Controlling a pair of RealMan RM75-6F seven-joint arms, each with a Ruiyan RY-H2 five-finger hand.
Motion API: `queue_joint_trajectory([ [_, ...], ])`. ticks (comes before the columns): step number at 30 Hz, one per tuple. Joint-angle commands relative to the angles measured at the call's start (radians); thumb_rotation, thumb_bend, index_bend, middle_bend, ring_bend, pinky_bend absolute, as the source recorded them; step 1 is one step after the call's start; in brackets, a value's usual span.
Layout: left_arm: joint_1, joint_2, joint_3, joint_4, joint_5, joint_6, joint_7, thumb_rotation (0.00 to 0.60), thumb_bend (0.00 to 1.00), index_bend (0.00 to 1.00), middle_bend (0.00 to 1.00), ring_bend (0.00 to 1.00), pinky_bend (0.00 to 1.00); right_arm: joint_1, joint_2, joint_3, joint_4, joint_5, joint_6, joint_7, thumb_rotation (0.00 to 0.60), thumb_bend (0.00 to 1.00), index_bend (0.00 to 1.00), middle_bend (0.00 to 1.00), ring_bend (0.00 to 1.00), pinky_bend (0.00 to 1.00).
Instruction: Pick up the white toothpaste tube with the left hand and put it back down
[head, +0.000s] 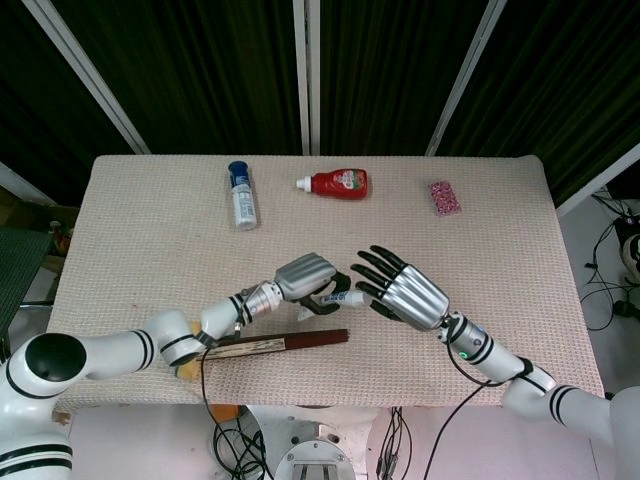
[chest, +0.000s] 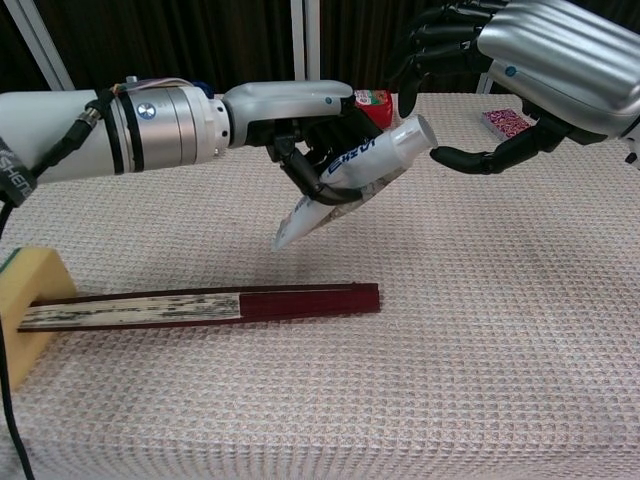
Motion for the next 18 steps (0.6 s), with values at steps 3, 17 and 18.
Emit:
queue_joint_trajectory([
  [3, -0.002, 0.005, 0.005, 0.0, 0.001, -0.001, 0.001, 0.6, 0.83, 0.74, 0.82, 0.73, 0.85, 0.012, -0.004, -0.007, 0.007, 0.003, 0.001, 0.0, 0.6, 0.32, 0.48, 0.31, 0.15, 0.25],
  [17, -0.01, 0.019, 0.02, -0.009, -0.013, -0.043, 0.052, 0.6, 0.84, 0.74, 0.83, 0.73, 0.85, 0.037, 0.008, -0.032, -0.001, 0.009, -0.016, -0.023, 0.6, 0.51, 0.58, 0.36, 0.19, 0.28],
  [18, -0.012, 0.021, 0.021, -0.009, -0.015, -0.05, 0.061, 0.6, 0.84, 0.74, 0.83, 0.73, 0.85, 0.038, 0.01, -0.033, -0.004, 0.01, -0.018, -0.024, 0.6, 0.52, 0.58, 0.37, 0.19, 0.28],
])
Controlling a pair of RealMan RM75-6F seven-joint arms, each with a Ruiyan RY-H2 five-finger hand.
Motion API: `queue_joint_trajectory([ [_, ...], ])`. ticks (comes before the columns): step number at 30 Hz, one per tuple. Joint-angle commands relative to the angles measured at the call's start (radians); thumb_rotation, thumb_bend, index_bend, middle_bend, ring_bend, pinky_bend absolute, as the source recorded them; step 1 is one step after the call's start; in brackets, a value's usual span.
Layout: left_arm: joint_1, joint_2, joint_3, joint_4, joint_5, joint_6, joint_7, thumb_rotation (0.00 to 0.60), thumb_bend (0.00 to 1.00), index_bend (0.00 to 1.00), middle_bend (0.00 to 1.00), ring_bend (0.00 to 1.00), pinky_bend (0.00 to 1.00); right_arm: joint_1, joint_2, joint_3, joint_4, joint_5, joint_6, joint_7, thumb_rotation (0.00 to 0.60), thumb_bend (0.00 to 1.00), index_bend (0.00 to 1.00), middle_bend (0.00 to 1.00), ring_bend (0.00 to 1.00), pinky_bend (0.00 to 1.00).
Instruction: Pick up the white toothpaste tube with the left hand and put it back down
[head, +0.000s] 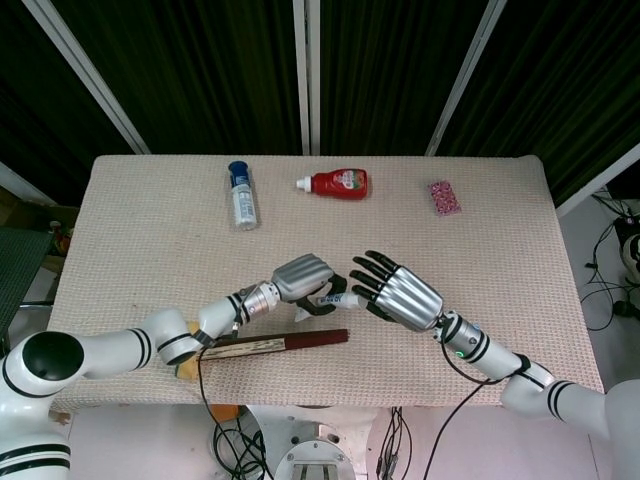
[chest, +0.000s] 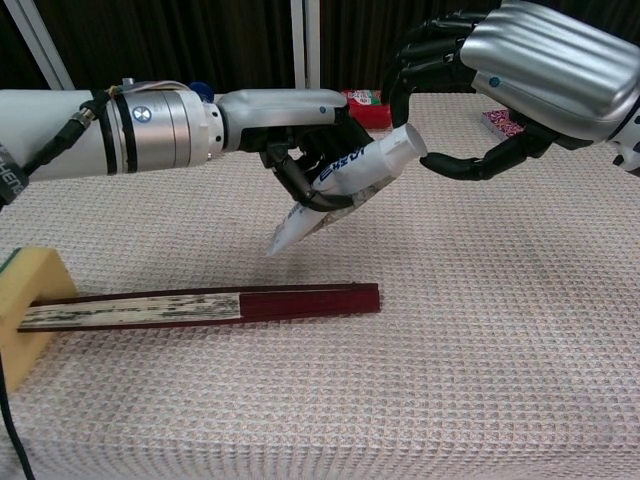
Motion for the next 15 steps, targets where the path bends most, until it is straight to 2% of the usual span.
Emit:
queue_joint_trajectory([
  [1, -0.006, 0.005, 0.002, -0.002, -0.008, -0.02, 0.029, 0.6, 0.84, 0.74, 0.83, 0.73, 0.85, 0.002, 0.005, -0.004, -0.006, 0.003, -0.004, -0.004, 0.6, 0.53, 0.58, 0.37, 0.19, 0.28],
  [7, -0.012, 0.011, -0.004, -0.016, -0.039, -0.063, 0.125, 0.6, 0.84, 0.74, 0.83, 0.73, 0.84, 0.009, 0.026, -0.018, -0.029, 0.014, -0.038, -0.025, 0.6, 0.57, 0.59, 0.37, 0.19, 0.28],
  [15, -0.017, 0.017, -0.018, -0.043, -0.084, -0.105, 0.199, 0.6, 0.84, 0.74, 0.83, 0.73, 0.84, 0.013, 0.03, -0.025, -0.047, 0.026, -0.057, -0.039, 0.6, 0.54, 0.59, 0.38, 0.19, 0.29],
])
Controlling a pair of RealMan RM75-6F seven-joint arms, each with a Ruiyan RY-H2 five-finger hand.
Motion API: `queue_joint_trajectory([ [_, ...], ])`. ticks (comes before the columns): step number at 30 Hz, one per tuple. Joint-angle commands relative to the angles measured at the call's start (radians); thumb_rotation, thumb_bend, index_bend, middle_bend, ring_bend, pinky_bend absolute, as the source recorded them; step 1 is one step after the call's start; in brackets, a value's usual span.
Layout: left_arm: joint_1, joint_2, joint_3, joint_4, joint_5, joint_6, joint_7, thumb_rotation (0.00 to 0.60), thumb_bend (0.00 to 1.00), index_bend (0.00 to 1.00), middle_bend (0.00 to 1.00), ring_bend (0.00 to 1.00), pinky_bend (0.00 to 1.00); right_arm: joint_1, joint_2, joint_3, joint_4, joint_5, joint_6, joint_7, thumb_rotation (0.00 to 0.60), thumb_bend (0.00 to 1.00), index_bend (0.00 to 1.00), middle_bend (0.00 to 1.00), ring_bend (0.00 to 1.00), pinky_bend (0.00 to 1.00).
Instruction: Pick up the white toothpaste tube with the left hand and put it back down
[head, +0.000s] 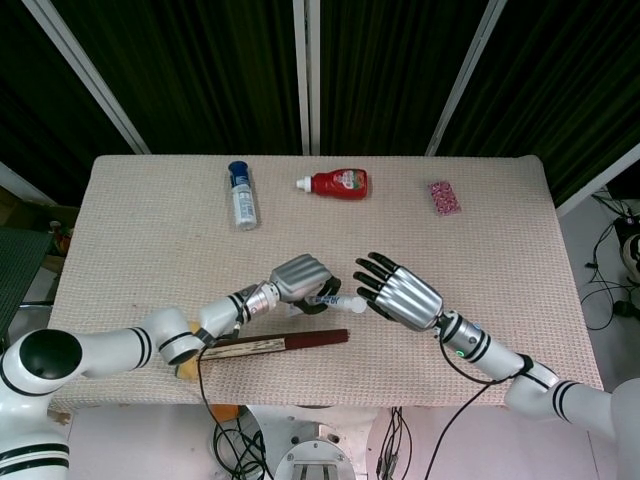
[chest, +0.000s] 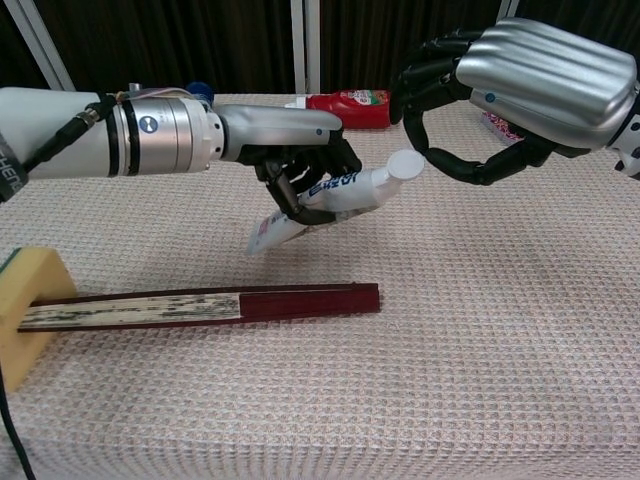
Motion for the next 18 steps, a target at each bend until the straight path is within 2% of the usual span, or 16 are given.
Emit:
queue_joint_trajectory([
  [1, -0.002, 0.002, -0.007, -0.008, -0.015, -0.013, 0.018, 0.6, 0.84, 0.74, 0.83, 0.73, 0.84, 0.001, -0.003, -0.001, -0.001, 0.0, 0.001, -0.001, 0.6, 0.54, 0.59, 0.38, 0.19, 0.29],
  [18, 0.003, -0.007, -0.036, -0.016, -0.083, -0.048, 0.106, 0.6, 0.84, 0.74, 0.82, 0.73, 0.83, 0.01, -0.052, -0.002, 0.027, -0.003, 0.044, 0.043, 0.6, 0.52, 0.59, 0.38, 0.19, 0.29],
])
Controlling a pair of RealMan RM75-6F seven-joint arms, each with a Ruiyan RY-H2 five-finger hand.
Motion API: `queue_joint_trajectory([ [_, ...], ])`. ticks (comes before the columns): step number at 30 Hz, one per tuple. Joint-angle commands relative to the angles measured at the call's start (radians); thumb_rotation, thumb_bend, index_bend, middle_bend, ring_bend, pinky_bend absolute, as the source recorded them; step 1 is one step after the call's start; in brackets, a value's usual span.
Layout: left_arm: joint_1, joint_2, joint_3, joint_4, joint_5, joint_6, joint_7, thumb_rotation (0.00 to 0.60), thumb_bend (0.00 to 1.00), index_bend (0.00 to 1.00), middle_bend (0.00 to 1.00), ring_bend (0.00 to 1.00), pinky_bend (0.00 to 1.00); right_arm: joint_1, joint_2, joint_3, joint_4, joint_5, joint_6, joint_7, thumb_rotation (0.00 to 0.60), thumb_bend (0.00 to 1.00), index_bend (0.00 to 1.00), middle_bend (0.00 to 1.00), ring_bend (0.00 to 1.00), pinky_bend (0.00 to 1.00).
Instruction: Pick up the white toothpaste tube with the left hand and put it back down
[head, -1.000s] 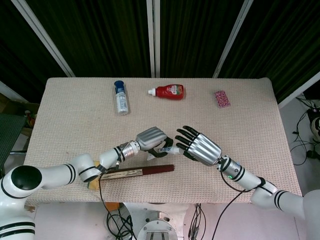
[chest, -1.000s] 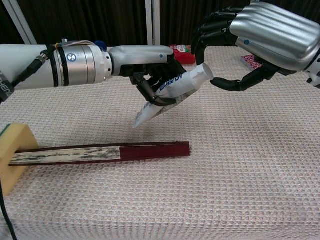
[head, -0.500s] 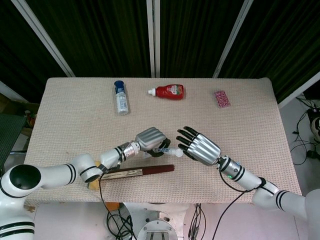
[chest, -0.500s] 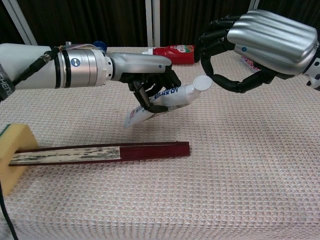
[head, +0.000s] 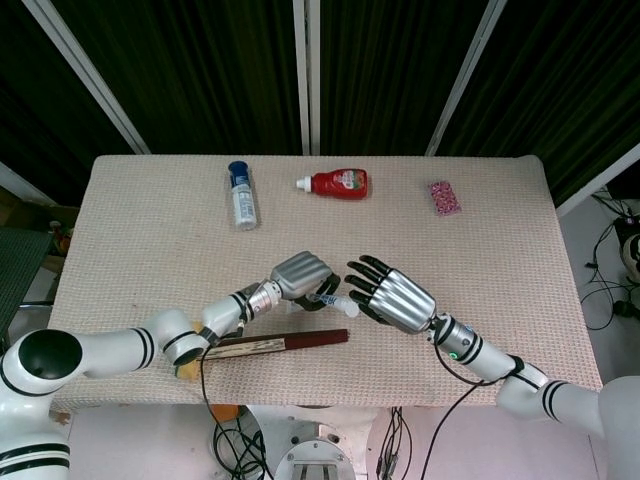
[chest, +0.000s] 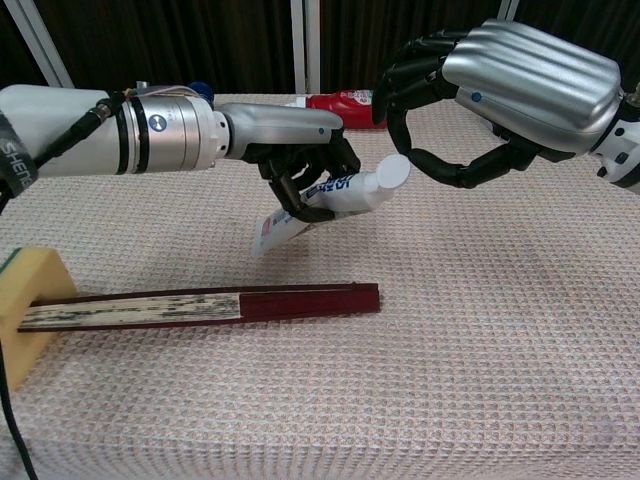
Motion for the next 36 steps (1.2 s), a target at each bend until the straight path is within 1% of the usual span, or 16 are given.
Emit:
queue_joint_trajectory([
  [1, 0.002, -0.002, -0.006, -0.001, -0.009, -0.002, 0.01, 0.6, 0.84, 0.74, 0.82, 0.72, 0.83, 0.002, -0.006, 0.001, 0.002, -0.001, 0.006, 0.006, 0.6, 0.52, 0.59, 0.38, 0.19, 0.29],
  [16, 0.008, -0.006, -0.03, -0.022, -0.058, -0.009, 0.1, 0.6, 0.84, 0.74, 0.82, 0.72, 0.83, 0.011, -0.028, 0.0, 0.006, 0.005, 0.008, 0.008, 0.6, 0.52, 0.59, 0.38, 0.19, 0.29],
  [21, 0.028, 0.012, -0.026, -0.025, -0.066, 0.009, 0.133, 0.6, 0.84, 0.74, 0.82, 0.72, 0.83, -0.022, 0.009, -0.006, -0.012, 0.011, 0.053, -0.002, 0.6, 0.52, 0.59, 0.38, 0.19, 0.29],
  [23, 0.037, 0.02, -0.018, -0.018, -0.072, 0.014, 0.164, 0.6, 0.84, 0.74, 0.82, 0.72, 0.82, -0.048, 0.034, -0.011, -0.021, 0.021, 0.076, -0.007, 0.6, 0.52, 0.59, 0.38, 0.19, 0.29],
  [26, 0.052, 0.023, -0.007, 0.009, -0.103, 0.022, 0.265, 0.6, 0.84, 0.73, 0.81, 0.7, 0.81, -0.1, 0.082, -0.014, -0.038, 0.05, 0.118, -0.021, 0.6, 0.52, 0.59, 0.38, 0.19, 0.29],
  [29, 0.057, 0.007, -0.004, 0.039, -0.161, 0.013, 0.383, 0.6, 0.83, 0.7, 0.77, 0.68, 0.78, -0.143, 0.116, -0.01, -0.047, 0.084, 0.148, -0.02, 0.6, 0.52, 0.59, 0.38, 0.19, 0.29],
  [31, 0.053, -0.01, -0.001, 0.061, -0.215, -0.005, 0.478, 0.6, 0.81, 0.67, 0.72, 0.64, 0.76, -0.17, 0.128, -0.006, -0.044, 0.104, 0.167, -0.014, 0.6, 0.52, 0.59, 0.38, 0.19, 0.29],
  [32, 0.05, -0.017, 0.0, 0.068, -0.245, -0.015, 0.518, 0.6, 0.79, 0.62, 0.68, 0.61, 0.74, -0.18, 0.131, -0.005, -0.043, 0.111, 0.174, -0.007, 0.6, 0.52, 0.59, 0.38, 0.19, 0.29],
  [34, 0.042, -0.029, 0.0, 0.077, -0.31, -0.032, 0.598, 0.6, 0.69, 0.48, 0.56, 0.51, 0.69, -0.197, 0.135, -0.003, -0.036, 0.122, 0.187, 0.004, 0.6, 0.52, 0.59, 0.38, 0.19, 0.29],
  [36, 0.038, -0.041, -0.001, 0.078, -0.386, -0.023, 0.688, 0.6, 0.57, 0.34, 0.45, 0.42, 0.63, -0.215, 0.136, -0.002, -0.025, 0.132, 0.198, 0.017, 0.6, 0.52, 0.59, 0.38, 0.19, 0.29],
])
